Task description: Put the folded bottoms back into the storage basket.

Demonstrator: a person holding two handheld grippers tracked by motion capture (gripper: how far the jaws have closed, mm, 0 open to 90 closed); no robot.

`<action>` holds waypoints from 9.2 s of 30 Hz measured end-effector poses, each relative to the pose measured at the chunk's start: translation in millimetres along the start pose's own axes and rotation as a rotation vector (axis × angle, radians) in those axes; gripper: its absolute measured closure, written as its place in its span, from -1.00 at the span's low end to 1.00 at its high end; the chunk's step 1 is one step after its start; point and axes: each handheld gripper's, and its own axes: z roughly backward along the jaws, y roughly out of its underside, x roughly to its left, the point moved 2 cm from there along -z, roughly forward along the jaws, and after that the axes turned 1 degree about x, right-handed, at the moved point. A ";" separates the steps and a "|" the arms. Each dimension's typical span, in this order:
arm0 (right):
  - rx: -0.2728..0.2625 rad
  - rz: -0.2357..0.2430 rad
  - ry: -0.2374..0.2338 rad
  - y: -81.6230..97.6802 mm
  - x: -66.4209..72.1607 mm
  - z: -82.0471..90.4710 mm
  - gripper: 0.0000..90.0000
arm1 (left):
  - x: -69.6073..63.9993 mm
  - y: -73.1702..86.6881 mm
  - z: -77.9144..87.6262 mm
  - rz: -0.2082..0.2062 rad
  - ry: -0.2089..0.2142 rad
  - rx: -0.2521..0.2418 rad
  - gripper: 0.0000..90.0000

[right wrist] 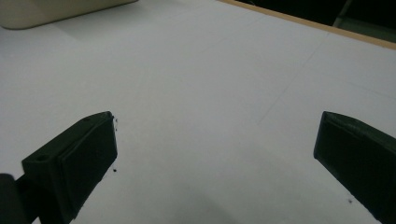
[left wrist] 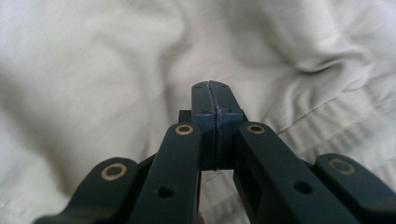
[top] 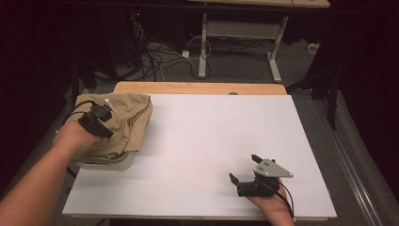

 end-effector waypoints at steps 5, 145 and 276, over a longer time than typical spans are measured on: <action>0.003 -0.007 -0.011 4.2 1.9 1.2 -0.99 | -9.8 -4.6 -12.4 -0.031 0.019 0.022 0.94; 0.015 0.018 -0.052 6.9 18.8 -5.1 -0.97 | 91.3 -32.7 -43.9 0.307 -0.153 -0.118 0.94; -0.078 -0.013 0.058 19.2 -10.4 16.7 -0.99 | -146.3 -10.9 -97.2 -0.053 0.253 -0.627 -0.96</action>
